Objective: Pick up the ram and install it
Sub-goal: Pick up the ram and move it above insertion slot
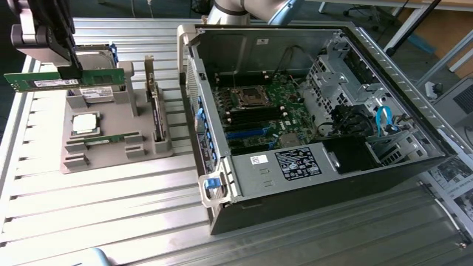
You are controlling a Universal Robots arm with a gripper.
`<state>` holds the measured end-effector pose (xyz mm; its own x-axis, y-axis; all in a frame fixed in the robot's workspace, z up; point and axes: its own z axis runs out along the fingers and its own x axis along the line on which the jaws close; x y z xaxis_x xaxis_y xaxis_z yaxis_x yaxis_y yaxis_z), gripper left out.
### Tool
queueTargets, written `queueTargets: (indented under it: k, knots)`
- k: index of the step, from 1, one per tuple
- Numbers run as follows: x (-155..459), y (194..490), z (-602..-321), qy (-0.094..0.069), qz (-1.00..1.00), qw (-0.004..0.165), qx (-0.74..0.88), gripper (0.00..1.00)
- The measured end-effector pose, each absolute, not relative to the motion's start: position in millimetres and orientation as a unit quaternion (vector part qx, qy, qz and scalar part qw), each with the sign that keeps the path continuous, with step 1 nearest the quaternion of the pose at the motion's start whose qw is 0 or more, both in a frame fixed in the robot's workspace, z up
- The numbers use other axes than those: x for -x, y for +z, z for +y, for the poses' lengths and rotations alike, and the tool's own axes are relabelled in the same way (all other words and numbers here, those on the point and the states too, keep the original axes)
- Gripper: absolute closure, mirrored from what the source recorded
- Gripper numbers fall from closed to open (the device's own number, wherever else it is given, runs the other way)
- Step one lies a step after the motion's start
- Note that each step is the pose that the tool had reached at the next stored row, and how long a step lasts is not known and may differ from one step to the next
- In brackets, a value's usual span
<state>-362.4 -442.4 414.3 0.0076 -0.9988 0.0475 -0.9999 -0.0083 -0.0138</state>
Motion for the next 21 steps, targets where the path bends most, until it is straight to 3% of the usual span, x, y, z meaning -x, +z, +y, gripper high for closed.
queueTargets:
  k: [21]
  knots:
    - [338.8,414.2,-442.4,0.022,-0.704,0.012,-0.71,0.88]
